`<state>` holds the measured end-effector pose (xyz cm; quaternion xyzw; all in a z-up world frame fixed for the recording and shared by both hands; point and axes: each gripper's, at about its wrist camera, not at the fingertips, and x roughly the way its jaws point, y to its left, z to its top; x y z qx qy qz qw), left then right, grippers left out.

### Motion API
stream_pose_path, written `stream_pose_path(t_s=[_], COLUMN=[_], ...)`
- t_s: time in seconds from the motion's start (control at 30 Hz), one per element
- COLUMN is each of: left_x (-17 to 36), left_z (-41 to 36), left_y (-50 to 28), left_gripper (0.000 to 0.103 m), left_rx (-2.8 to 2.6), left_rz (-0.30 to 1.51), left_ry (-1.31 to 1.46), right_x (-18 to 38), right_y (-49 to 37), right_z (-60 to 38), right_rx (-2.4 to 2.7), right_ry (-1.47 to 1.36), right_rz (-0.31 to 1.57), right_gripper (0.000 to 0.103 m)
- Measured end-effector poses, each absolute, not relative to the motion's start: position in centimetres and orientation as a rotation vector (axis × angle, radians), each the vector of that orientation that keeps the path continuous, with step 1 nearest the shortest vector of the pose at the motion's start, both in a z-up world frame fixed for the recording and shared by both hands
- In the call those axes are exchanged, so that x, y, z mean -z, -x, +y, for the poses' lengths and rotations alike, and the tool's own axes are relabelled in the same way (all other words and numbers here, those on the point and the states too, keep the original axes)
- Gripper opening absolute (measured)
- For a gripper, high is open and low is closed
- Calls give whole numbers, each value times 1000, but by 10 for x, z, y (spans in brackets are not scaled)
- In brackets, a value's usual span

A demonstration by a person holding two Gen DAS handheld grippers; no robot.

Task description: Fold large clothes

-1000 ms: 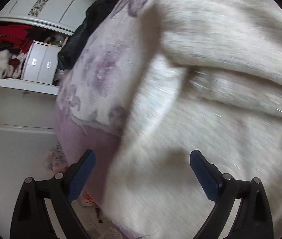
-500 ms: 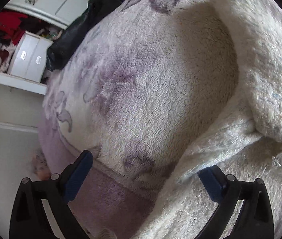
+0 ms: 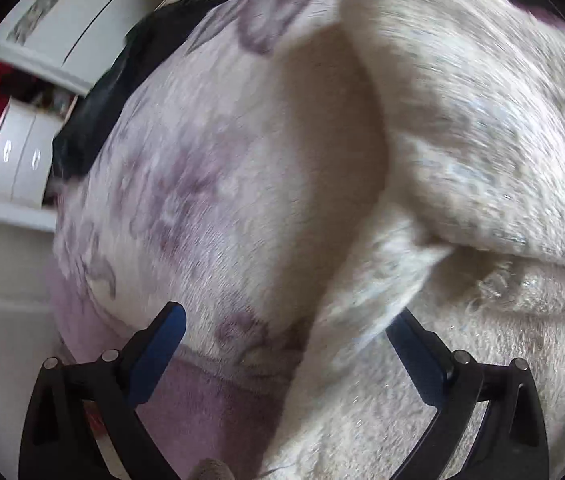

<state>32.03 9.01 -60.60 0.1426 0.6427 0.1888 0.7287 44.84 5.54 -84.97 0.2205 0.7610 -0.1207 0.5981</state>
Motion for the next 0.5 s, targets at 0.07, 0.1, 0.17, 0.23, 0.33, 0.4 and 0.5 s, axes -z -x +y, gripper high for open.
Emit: stream_pose_path(t_s=[0.07, 0.1, 0.17, 0.23, 0.33, 0.4, 0.5], left_x=[612, 609, 604, 608, 616, 622, 617], left_z=[95, 101, 124, 140, 149, 153, 148], left_y=[-334, -342, -354, -356, -349, -347, -346], left_gripper=[103, 103, 103, 103, 103, 103, 103], left_rx=[-453, -485, -512, -508, -480, -450, -435], left_rz=[1406, 1388, 1388, 1418, 1417, 1421, 1449], left_ry=[-359, -349, -233, -123, -66, -8, 3], right_x=[854, 853, 852, 852, 858, 859, 851], right_y=[-447, -447, -448, -446, -456, -462, -445], right_z=[53, 53, 54, 58, 67, 59, 48], right_rx=[289, 294, 300, 298, 297, 289, 259], right_ry=[-506, -501, -491, -478, -486, -514, -555], right_rz=[1774, 1775, 1773, 1769, 1757, 1751, 1756], right_gripper=[43, 43, 43, 43, 43, 43, 43])
